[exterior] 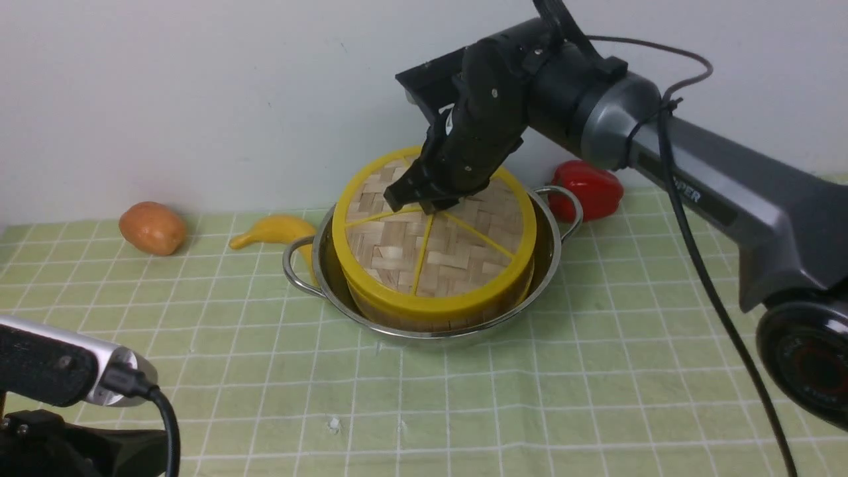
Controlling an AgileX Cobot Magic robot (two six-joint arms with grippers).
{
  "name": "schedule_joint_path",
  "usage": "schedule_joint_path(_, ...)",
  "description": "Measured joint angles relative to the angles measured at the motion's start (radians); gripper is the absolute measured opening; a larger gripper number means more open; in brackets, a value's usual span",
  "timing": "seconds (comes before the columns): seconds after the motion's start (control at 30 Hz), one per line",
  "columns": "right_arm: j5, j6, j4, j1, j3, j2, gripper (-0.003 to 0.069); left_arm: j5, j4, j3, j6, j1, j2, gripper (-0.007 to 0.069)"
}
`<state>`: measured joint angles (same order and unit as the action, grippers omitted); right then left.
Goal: Place the steamer in the pot on the green tablecloth, and put the lid on the steamer.
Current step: 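Place the bamboo steamer lid onto the steamer basket in the pot with the right gripper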
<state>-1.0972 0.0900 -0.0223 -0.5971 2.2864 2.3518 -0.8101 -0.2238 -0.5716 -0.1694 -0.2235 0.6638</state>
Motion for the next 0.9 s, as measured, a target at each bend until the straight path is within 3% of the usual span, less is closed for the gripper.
schedule_joint_path(0.4, 0.080, -0.017, 0.010, 0.000, 0.000, 0.015, 0.0143, 0.000, 0.000, 0.000, 0.000, 0.000, 0.000, -0.0018)
schedule_joint_path(0.9, 0.041, -0.017, 0.022, -0.001, 0.007, 0.031, 0.0143, 0.000, 0.000, 0.000, 0.000, 0.000, 0.000, -0.0012)
